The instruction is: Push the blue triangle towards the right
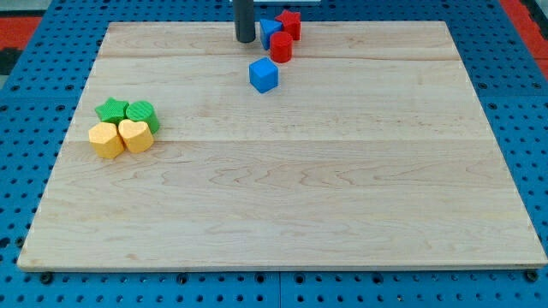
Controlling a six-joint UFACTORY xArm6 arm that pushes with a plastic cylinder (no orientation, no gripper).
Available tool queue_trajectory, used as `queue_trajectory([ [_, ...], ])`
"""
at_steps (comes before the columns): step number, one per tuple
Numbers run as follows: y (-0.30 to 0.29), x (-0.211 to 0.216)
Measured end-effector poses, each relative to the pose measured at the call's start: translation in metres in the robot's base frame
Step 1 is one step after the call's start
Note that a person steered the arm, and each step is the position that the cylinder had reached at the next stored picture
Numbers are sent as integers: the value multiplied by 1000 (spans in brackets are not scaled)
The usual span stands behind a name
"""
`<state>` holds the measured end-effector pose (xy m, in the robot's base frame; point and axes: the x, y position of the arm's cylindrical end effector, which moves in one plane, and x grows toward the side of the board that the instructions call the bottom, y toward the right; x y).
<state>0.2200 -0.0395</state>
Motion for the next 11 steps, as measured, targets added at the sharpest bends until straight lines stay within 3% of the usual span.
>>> queue_trajectory([
  [1, -40, -11],
  [3, -40, -28],
  [4, 16, -27],
  [6, 36, 32],
  [7, 36, 33],
  [9, 100, 27],
  [10, 110, 39],
  [11, 156, 49],
])
